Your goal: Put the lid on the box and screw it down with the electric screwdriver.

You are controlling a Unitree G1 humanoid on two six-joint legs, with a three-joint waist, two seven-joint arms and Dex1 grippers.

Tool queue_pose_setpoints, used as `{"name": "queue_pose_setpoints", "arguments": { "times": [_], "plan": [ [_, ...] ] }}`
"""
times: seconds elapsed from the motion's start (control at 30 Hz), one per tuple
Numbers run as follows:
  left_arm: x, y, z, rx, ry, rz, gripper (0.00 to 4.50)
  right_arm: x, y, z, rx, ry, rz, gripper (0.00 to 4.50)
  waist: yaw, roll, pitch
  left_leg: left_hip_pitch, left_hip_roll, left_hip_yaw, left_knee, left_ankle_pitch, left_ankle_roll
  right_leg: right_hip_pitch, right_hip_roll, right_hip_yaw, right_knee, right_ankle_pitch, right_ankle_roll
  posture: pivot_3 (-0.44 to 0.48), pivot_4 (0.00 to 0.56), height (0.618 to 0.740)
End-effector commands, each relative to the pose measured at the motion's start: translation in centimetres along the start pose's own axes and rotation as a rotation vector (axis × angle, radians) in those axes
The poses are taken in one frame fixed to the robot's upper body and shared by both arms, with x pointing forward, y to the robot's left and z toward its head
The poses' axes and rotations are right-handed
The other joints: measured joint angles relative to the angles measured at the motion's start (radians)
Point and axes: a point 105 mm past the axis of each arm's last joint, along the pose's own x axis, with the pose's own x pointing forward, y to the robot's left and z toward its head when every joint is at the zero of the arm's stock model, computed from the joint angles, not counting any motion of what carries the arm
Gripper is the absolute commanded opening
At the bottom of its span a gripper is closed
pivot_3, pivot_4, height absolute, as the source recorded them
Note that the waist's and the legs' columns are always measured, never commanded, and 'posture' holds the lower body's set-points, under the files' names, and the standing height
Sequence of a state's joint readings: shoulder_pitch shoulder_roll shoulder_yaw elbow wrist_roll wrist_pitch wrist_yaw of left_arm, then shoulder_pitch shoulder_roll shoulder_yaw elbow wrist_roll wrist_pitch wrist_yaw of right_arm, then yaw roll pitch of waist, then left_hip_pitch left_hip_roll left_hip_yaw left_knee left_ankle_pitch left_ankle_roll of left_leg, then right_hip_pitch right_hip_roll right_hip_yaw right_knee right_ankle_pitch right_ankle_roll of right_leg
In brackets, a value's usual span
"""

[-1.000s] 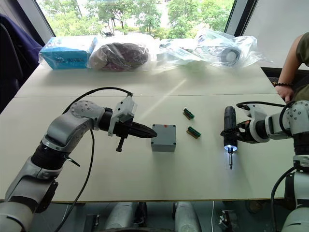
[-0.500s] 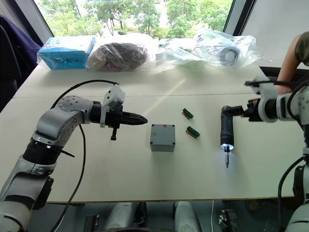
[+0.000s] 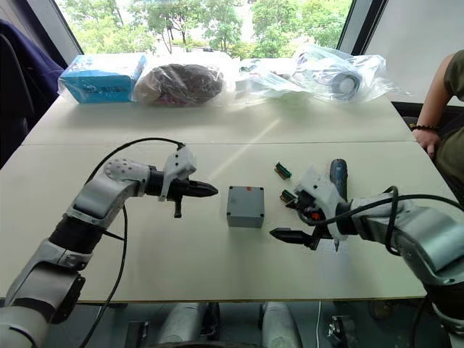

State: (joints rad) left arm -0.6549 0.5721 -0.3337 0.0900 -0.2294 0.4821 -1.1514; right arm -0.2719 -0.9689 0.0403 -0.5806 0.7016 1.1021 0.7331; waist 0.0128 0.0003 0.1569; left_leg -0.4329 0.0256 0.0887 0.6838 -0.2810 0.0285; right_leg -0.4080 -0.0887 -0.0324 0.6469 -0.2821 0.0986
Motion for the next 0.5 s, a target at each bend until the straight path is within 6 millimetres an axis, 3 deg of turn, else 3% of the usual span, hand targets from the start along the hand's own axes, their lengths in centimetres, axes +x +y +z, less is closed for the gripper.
{"name": "queue_pose_setpoints", "arguments": {
  "times": [0.03,0.23,0.5],
  "plan": [
    [0.6,-0.1,0.3,0.057,0.006,-0.019,0.00,1.0,0.1,0.6,-0.060,-0.029,-0.015,4.45,0.000,0.000,0.000,0.000,0.000,0.000,0.000,0.000,0.000,0.000,0.000,0.000,0.000,0.000,0.000,0.000,0.150,0.740],
    [2.3,-0.2,0.7,0.105,0.007,-0.064,0.00,3.1,0.6,1.1,0.017,-0.088,0.027,4.45,0.001,0.000,0.000,0.000,0.000,0.000,0.000,0.000,0.000,0.000,0.000,0.000,0.000,0.000,0.000,0.000,0.150,0.740],
    [3.7,1.3,1.4,0.153,0.007,-0.033,0.00,3.4,3.2,2.3,0.037,-0.132,0.137,4.45,0.000,-0.001,0.000,0.000,0.000,0.000,0.000,0.000,0.000,0.000,0.000,0.000,0.000,0.000,0.000,0.000,0.150,0.740]
  ]
}}
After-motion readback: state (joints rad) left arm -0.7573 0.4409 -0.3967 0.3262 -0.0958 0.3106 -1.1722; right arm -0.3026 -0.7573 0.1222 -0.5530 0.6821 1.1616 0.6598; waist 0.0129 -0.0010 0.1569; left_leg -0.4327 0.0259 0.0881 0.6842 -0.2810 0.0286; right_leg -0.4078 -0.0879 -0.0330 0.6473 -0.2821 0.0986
